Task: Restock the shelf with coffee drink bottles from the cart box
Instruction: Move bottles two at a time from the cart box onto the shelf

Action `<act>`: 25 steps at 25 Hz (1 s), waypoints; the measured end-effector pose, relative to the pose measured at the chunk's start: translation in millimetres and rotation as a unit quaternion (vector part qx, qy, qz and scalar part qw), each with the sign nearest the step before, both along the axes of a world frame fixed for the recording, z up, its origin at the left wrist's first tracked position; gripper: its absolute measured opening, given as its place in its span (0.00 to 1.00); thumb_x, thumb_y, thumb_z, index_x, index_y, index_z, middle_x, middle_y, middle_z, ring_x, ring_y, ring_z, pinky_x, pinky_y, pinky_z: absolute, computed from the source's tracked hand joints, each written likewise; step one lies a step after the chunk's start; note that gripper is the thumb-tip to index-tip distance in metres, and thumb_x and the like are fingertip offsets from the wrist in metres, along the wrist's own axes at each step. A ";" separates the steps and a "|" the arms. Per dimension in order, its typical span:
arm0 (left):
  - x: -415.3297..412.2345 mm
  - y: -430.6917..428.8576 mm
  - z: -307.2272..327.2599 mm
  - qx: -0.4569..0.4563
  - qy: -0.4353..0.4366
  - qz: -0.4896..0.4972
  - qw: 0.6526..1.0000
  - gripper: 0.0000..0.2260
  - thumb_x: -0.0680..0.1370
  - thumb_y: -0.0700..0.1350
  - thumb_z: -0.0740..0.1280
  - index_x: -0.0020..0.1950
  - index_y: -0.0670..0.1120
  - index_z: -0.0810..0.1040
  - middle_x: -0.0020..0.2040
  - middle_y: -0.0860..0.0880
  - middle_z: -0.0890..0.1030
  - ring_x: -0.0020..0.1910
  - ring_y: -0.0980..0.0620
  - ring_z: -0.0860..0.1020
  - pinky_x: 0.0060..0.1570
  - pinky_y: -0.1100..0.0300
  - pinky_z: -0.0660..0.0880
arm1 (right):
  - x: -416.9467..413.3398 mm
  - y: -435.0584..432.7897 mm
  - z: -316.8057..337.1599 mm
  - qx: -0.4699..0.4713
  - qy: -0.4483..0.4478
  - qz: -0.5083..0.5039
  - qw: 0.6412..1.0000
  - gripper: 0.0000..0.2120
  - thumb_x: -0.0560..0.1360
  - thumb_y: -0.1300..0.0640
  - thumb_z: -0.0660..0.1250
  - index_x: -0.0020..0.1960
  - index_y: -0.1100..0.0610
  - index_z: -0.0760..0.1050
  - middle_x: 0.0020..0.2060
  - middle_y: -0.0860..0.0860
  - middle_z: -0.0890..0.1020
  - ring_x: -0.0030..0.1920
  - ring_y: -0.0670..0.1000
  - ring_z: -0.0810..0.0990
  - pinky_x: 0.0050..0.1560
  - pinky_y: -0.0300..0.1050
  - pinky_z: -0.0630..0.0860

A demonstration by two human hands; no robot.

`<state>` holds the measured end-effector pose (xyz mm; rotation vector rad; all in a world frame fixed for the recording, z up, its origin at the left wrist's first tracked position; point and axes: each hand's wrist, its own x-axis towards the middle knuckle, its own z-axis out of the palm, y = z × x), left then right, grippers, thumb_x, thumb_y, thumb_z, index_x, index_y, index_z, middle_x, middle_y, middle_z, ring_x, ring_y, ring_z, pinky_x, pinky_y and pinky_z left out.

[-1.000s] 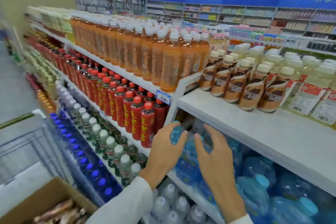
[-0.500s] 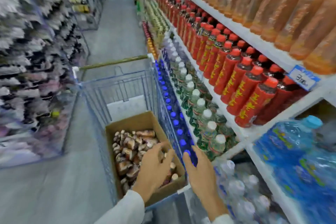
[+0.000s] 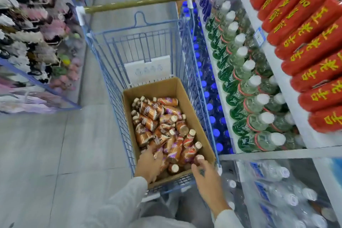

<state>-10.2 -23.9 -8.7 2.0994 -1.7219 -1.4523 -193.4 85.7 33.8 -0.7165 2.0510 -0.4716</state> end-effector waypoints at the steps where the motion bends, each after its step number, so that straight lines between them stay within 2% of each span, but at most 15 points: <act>1: -6.2 -9.7 -13.0 0.030 -0.015 -0.019 0.999 0.19 0.82 0.57 0.63 0.69 0.49 0.74 0.65 0.45 0.81 0.63 0.43 0.79 0.62 0.53 0.75 | 0.5 4.0 -5.2 0.016 -0.009 -0.006 1.000 0.18 0.81 0.43 0.64 0.69 0.48 0.75 0.63 0.46 0.80 0.63 0.49 0.78 0.62 0.47 0.74; 3: -20.7 -28.1 -38.0 0.072 -0.066 -0.091 0.991 0.23 0.83 0.57 0.60 0.72 0.44 0.70 0.70 0.41 0.76 0.67 0.40 0.75 0.67 0.50 0.72 | -0.2 11.6 -11.6 0.041 -0.035 -0.026 0.998 0.17 0.81 0.45 0.65 0.67 0.49 0.76 0.63 0.45 0.80 0.64 0.48 0.78 0.64 0.48 0.73; 6: -39.0 -55.1 -78.7 0.100 -0.175 -0.228 0.953 0.28 0.85 0.55 0.56 0.79 0.40 0.58 0.79 0.39 0.63 0.76 0.38 0.64 0.73 0.42 0.65 | -2.7 16.5 -23.5 0.079 -0.069 -0.042 0.994 0.20 0.81 0.45 0.65 0.71 0.50 0.73 0.67 0.44 0.77 0.69 0.48 0.74 0.71 0.51 0.70; 8: -46.1 -70.9 -105.8 0.119 -0.217 -0.281 0.927 0.32 0.85 0.51 0.58 0.82 0.38 0.47 0.82 0.39 0.54 0.80 0.38 0.55 0.76 0.40 0.60 | -4.3 15.1 -30.8 0.095 -0.076 -0.060 0.991 0.21 0.81 0.44 0.66 0.71 0.50 0.74 0.66 0.44 0.77 0.69 0.49 0.74 0.71 0.52 0.71; 10: -50.3 -80.4 -131.5 0.124 -0.266 -0.305 0.906 0.34 0.85 0.49 0.58 0.82 0.36 0.43 0.82 0.37 0.50 0.81 0.38 0.53 0.78 0.42 0.58 | -5.3 10.6 -35.5 0.099 -0.073 -0.068 0.990 0.19 0.80 0.45 0.68 0.69 0.49 0.75 0.63 0.45 0.78 0.67 0.49 0.76 0.67 0.47 0.73; 12: -55.0 -86.1 -154.1 0.131 -0.289 -0.294 0.902 0.33 0.85 0.48 0.58 0.82 0.38 0.45 0.83 0.39 0.50 0.81 0.37 0.51 0.77 0.42 0.60 | -7.0 4.9 -41.5 0.104 -0.080 -0.064 0.989 0.15 0.80 0.45 0.68 0.66 0.46 0.76 0.61 0.42 0.79 0.64 0.47 0.76 0.62 0.43 0.73; 16: -64.3 -85.7 -165.5 0.095 -0.316 -0.254 0.909 0.27 0.83 0.48 0.63 0.79 0.42 0.58 0.80 0.41 0.58 0.80 0.35 0.52 0.70 0.40 0.69 | -6.2 -7.7 -47.4 0.097 -0.094 -0.040 0.990 0.13 0.80 0.43 0.66 0.64 0.41 0.74 0.60 0.38 0.78 0.62 0.42 0.76 0.59 0.39 0.70; 18: -63.9 -84.9 -153.9 0.102 -0.299 -0.245 0.916 0.31 0.81 0.53 0.66 0.78 0.42 0.59 0.79 0.39 0.60 0.80 0.36 0.54 0.72 0.41 0.67 | -4.6 -19.8 -49.2 0.092 -0.100 -0.018 0.991 0.15 0.80 0.42 0.66 0.66 0.43 0.74 0.60 0.38 0.78 0.61 0.42 0.76 0.60 0.39 0.71; 20: -55.4 -79.8 -136.3 0.097 -0.239 -0.193 0.947 0.34 0.80 0.58 0.67 0.79 0.42 0.59 0.79 0.38 0.61 0.79 0.37 0.59 0.74 0.43 0.65 | -4.7 -36.9 -53.2 0.089 -0.117 -0.025 0.989 0.14 0.80 0.44 0.66 0.65 0.44 0.74 0.60 0.40 0.79 0.61 0.43 0.77 0.62 0.41 0.73; 22: -39.0 -68.5 -108.5 0.105 -0.127 -0.066 0.984 0.32 0.78 0.61 0.68 0.75 0.43 0.66 0.74 0.40 0.68 0.72 0.39 0.69 0.71 0.44 0.69 | -3.1 -61.4 -60.6 0.087 -0.135 -0.039 0.986 0.10 0.80 0.45 0.67 0.61 0.43 0.76 0.58 0.40 0.80 0.59 0.42 0.78 0.57 0.39 0.74; 25: -12.5 -39.1 -54.3 0.098 0.011 0.088 0.991 0.29 0.74 0.64 0.70 0.67 0.48 0.73 0.63 0.47 0.78 0.61 0.46 0.79 0.64 0.46 0.76 | 6.5 -106.1 -82.2 0.099 -0.135 -0.033 0.985 0.11 0.80 0.47 0.67 0.60 0.48 0.76 0.55 0.45 0.82 0.54 0.45 0.79 0.49 0.41 0.71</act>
